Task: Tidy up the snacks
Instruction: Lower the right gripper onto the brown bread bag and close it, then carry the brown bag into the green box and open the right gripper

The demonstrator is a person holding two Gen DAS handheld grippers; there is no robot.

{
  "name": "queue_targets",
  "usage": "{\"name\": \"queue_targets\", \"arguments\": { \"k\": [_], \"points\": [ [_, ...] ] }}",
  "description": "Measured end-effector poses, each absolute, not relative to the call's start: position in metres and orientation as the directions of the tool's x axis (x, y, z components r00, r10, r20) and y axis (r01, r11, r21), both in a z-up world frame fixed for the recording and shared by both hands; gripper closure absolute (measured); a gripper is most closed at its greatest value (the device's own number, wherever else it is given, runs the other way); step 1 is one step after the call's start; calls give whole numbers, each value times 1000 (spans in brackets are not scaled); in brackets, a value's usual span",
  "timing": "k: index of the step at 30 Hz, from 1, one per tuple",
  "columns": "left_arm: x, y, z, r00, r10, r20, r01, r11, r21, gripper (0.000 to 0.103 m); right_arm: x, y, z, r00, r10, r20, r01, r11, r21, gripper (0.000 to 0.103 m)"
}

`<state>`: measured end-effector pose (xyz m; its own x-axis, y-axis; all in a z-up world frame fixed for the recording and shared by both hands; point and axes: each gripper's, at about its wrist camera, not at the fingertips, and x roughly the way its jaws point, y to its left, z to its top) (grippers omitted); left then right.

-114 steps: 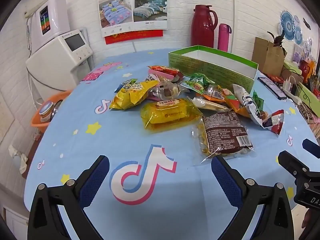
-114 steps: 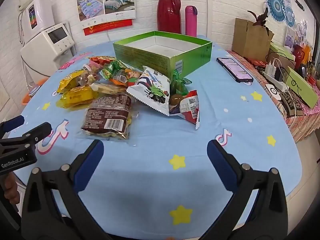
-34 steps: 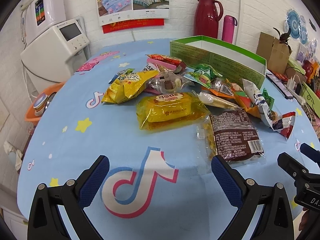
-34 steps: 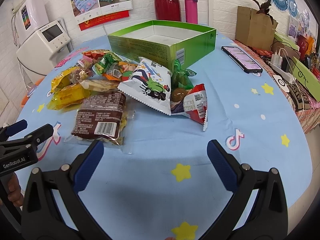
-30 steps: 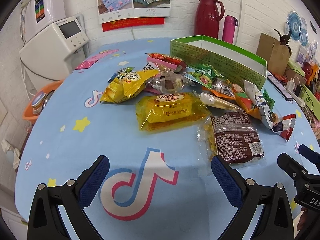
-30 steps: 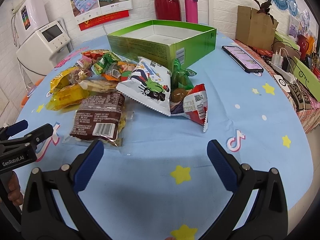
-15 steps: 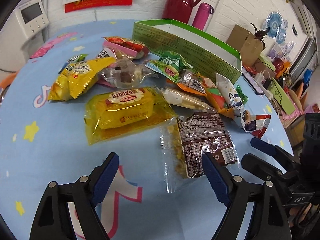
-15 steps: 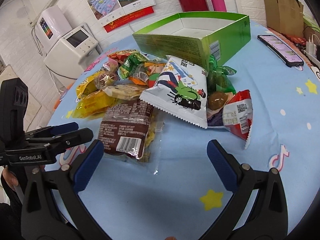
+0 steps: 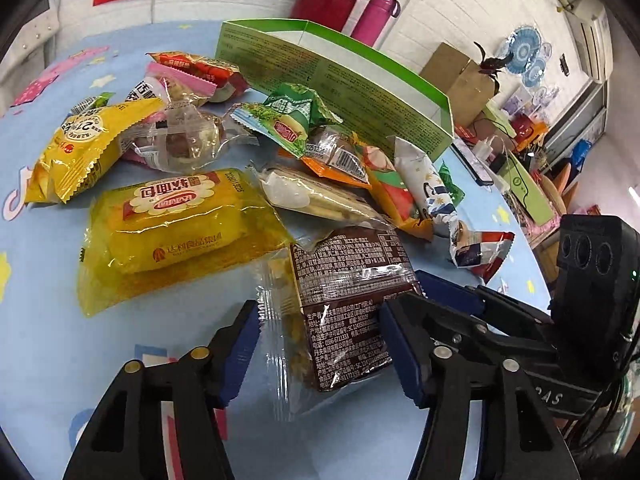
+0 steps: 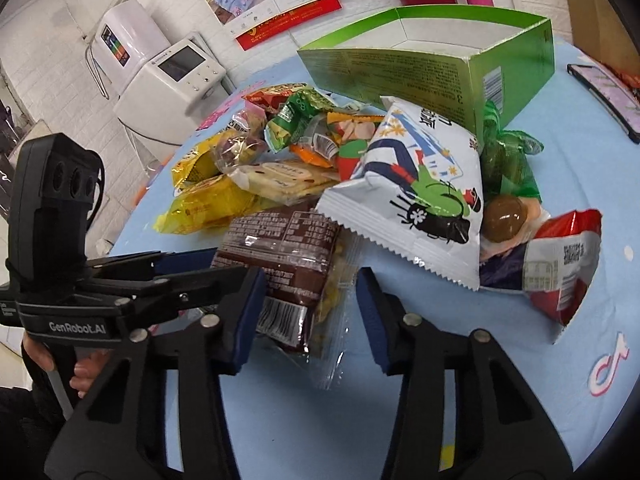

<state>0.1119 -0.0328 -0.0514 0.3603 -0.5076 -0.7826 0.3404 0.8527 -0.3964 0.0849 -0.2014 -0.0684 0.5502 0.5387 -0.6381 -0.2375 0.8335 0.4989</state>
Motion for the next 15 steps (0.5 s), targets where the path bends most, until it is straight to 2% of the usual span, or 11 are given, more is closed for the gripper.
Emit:
{"name": "queue_targets", "arguments": {
  "k": [1,2,6,15],
  "points": [
    [112,-32,-52,358,-518,-777,327,849,-415,50,83,-203,-68,543,562,-624,-236,815,529,71],
    [109,-32,-52,359,-522,-774,320,848,-423,53,80,-202,-66,547,556,-625,-229,818,528,74],
    [90,-32,-43,372,-521,-768,331,848,-415,56,59,-192,-53,572,517,-637,-251,850,464,76],
    [75,-37,40,527,-550,-648,443,829,-343,57,40,-200,17,699,520,-491,-334,844,419,78]
  ]
}}
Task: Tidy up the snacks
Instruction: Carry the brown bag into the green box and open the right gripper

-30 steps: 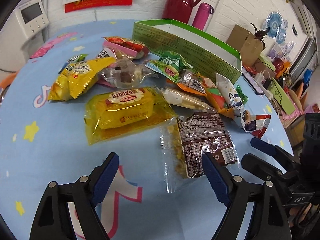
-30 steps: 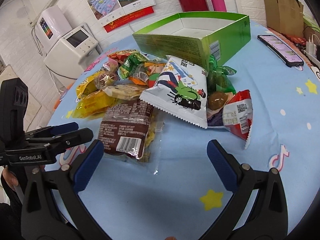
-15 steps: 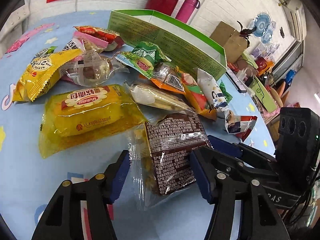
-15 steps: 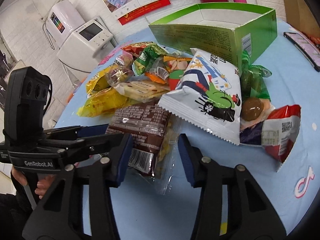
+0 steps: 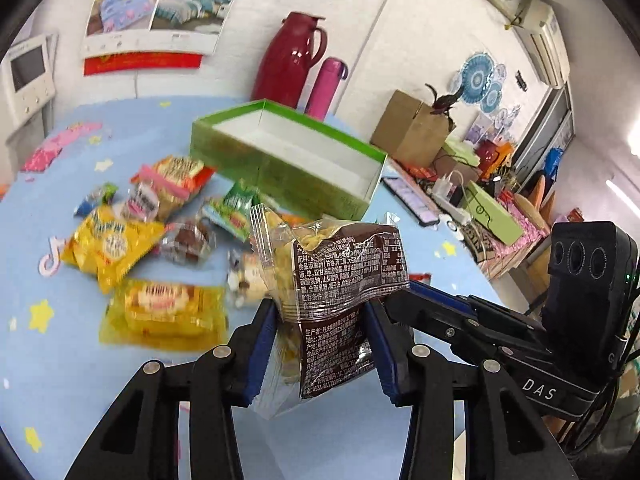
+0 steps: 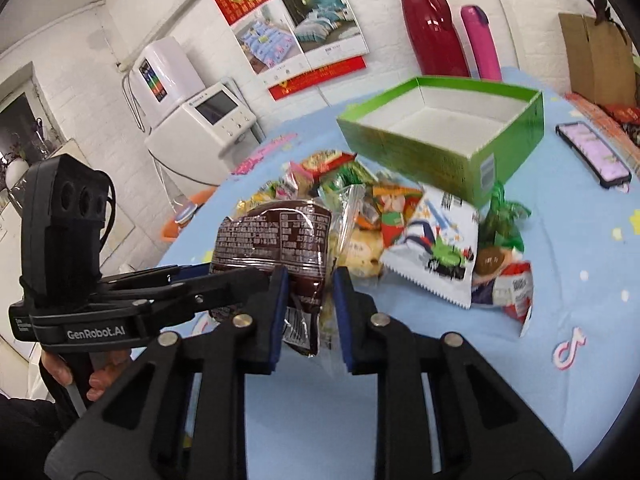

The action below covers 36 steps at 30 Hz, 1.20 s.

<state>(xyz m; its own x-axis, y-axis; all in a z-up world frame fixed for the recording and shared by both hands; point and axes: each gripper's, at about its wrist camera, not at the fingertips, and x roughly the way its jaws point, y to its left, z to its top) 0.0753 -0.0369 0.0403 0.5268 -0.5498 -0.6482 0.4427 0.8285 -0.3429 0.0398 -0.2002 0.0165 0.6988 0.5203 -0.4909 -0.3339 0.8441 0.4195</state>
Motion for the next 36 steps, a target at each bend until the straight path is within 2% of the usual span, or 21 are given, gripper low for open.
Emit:
{"name": "queue_targets", "arguments": {
  "k": [5,10,14,23,25,27,28,29,30,31,34,36],
  "points": [
    [119,-58,79,570,-595,-567,506,798,-328,57,67,-216,54,786,460,-413,-321,875,363,78],
    [183,-87,93,556,-635,-537,537,767,-351,57,116,-239,68,832,393,-391,-263,901,345,78],
    [233,-114,83,532,-635,-561,539,764,-354,57,157,-264,60,834,365,-414,-205,901,382,78],
    [289,-146,34,455,-603,-655,521,777,-354,57,206,-295,17,795,348,-497,-113,890,441,77],
    [293,-148,28,459,-590,-664,514,786,-343,53,210,-296,13,790,342,-508,-106,894,436,73],
    [294,-146,25,489,-549,-678,484,817,-312,28,214,-298,9,782,345,-519,-100,891,442,67],
    [294,-141,24,515,-521,-681,461,838,-293,13,215,-299,9,780,342,-524,-92,891,444,62],
    [294,-135,25,547,-483,-684,421,865,-274,5,212,-301,11,789,333,-517,-92,895,436,48],
    [292,-128,26,571,-454,-684,385,884,-265,4,209,-302,13,802,319,-505,-90,900,426,29],
    [292,-123,27,583,-439,-683,365,893,-263,4,203,-303,17,820,300,-488,-84,906,416,24],
    [280,-107,36,607,-434,-666,351,898,-264,4,185,-301,33,846,306,-436,-121,907,403,22],
    [270,-100,45,628,-415,-658,341,907,-247,4,173,-297,45,853,314,-417,-138,906,400,15]
  ]
}}
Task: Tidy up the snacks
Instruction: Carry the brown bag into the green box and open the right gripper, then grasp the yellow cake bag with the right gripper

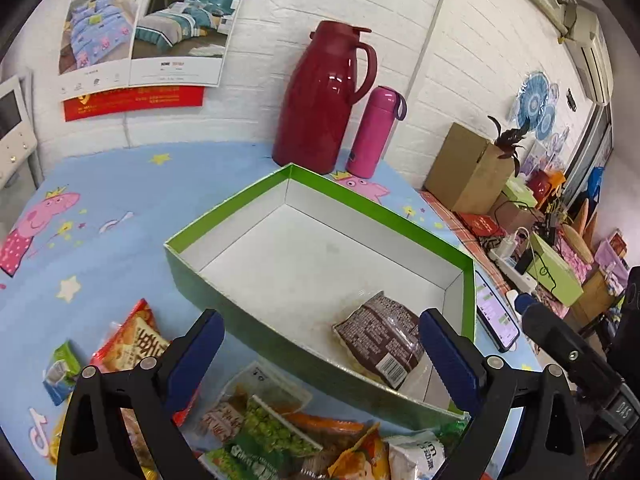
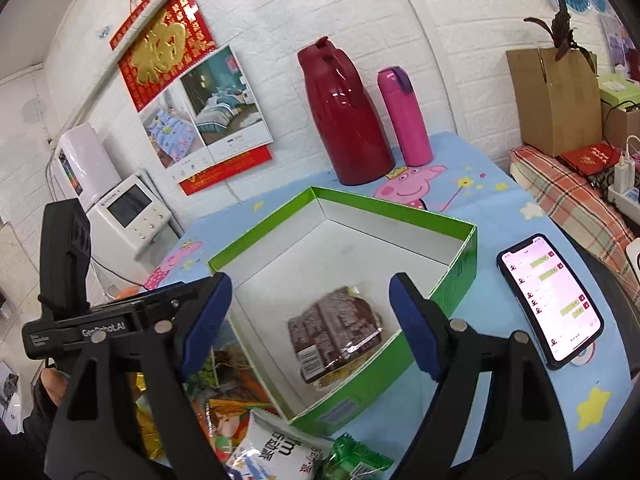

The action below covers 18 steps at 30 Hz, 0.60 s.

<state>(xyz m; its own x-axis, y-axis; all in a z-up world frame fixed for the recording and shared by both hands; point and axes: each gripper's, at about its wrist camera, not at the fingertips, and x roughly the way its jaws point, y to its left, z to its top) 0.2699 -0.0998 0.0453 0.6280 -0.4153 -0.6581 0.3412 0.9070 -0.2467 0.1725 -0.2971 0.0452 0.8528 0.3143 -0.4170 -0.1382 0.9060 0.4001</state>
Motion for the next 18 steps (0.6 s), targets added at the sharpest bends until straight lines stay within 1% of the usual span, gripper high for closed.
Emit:
{"name": "queue_targets", "arguments": {
  "k": [2,3,9,11,13,15,18],
  "points": [
    [256,-92,54,642,-403,-652,338,912,-231,4,156,-291,58,859,336,-387,-175,902,395,5],
    [247,-89,58,651,-400,-645,338,914,-226,3,147,-287,64,861,344,-374,-192,901,388,3],
    [190,-68,73,665,-366,-651,328,926,-185,3,88,-265,90,875,387,-291,-276,892,358,1],
    [171,-58,72,670,-334,-663,306,938,-163,3,67,-260,93,881,393,-262,-293,890,349,1],
    [152,-44,69,693,-298,-657,279,950,-137,3,49,-254,93,885,401,-236,-314,889,334,1],
    [136,-26,63,713,-251,-654,231,966,-119,3,38,-247,89,876,414,-248,-327,887,325,1],
    [122,0,50,704,-221,-675,178,975,-133,3,34,-232,72,821,480,-308,-369,859,354,1]
  ]
}}
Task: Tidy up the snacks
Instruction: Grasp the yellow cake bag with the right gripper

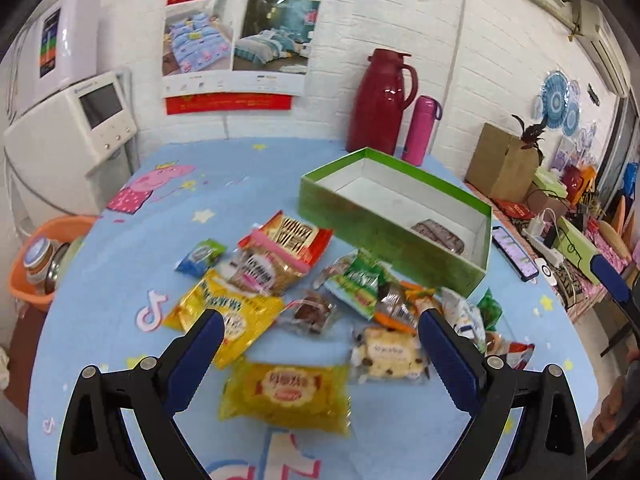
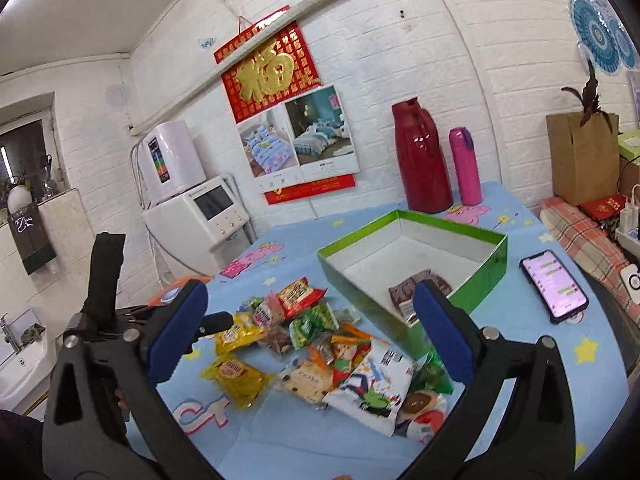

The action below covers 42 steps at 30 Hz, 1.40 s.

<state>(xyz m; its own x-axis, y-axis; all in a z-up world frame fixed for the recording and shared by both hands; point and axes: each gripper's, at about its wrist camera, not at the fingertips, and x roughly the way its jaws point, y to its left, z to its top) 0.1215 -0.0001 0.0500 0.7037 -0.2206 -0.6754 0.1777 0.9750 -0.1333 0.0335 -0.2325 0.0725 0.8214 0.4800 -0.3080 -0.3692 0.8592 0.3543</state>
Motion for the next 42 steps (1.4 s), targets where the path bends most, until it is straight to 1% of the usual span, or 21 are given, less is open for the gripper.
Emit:
{"name": "queue_targets", "arguments": {
  "k": [5,8,10,14,16,18,20,23,25,29,31,32,33,34,35,36,37,39,42],
  "points": [
    [104,33,18,663,-214,-717,133,977,-168,3,43,-201,25,705,569,-423,-367,803,469,1],
    [101,51,1,637,-206,-743,104,978,-181,4,53,-180,-3,643,576,-505,-336,805,489,1],
    [101,61,-10,610,-217,-762,105,975,-194,4,60,-168,-16,614,581,-534,-324,802,501,1],
    [107,79,-23,583,-257,-771,104,964,-243,4,74,-147,-35,557,607,-566,-306,784,540,1],
    [113,85,-26,573,-290,-767,111,954,-278,7,82,-139,-43,525,626,-577,-302,771,561,4],
    [120,86,-26,564,-323,-760,139,944,-298,12,89,-132,-51,494,647,-581,-291,752,591,8],
    [129,85,-28,545,-365,-755,175,930,-324,20,94,-127,-56,475,658,-584,-284,743,606,11],
    [141,83,-34,501,-416,-759,193,908,-371,28,102,-122,-61,459,666,-587,-280,736,616,18],
    [148,81,-37,481,-428,-766,201,904,-379,34,105,-118,-61,453,668,-590,-285,736,615,20],
    [154,75,-42,466,-431,-773,223,903,-368,34,111,-111,-62,443,672,-594,-308,736,603,23],
    [158,75,-44,457,-445,-770,228,896,-382,35,115,-107,-63,449,664,-598,-313,744,590,26],
    [160,75,-45,452,-459,-765,232,889,-396,39,116,-105,-63,451,658,-602,-316,749,582,31],
    [160,74,-46,447,-474,-759,241,881,-408,42,117,-104,-64,451,652,-609,-318,755,573,39],
    [160,73,-46,442,-488,-753,250,873,-419,48,117,-102,-65,443,649,-619,-322,759,566,46],
    [159,71,-44,438,-497,-749,262,868,-423,52,117,-100,-66,426,657,-622,-332,753,568,56],
    [156,69,-43,442,-497,-747,274,867,-415,58,116,-98,-67,432,651,-624,-337,758,558,59],
    [153,67,-41,448,-490,-748,284,871,-401,61,114,-97,-67,438,640,-631,-343,768,541,62],
    [145,64,-39,462,-474,-750,294,879,-375,62,112,-99,-67,439,644,-627,-342,765,546,65],
    [137,64,-39,465,-475,-747,285,879,-382,63,108,-102,-67,437,649,-622,-348,760,548,67]
  ]
}}
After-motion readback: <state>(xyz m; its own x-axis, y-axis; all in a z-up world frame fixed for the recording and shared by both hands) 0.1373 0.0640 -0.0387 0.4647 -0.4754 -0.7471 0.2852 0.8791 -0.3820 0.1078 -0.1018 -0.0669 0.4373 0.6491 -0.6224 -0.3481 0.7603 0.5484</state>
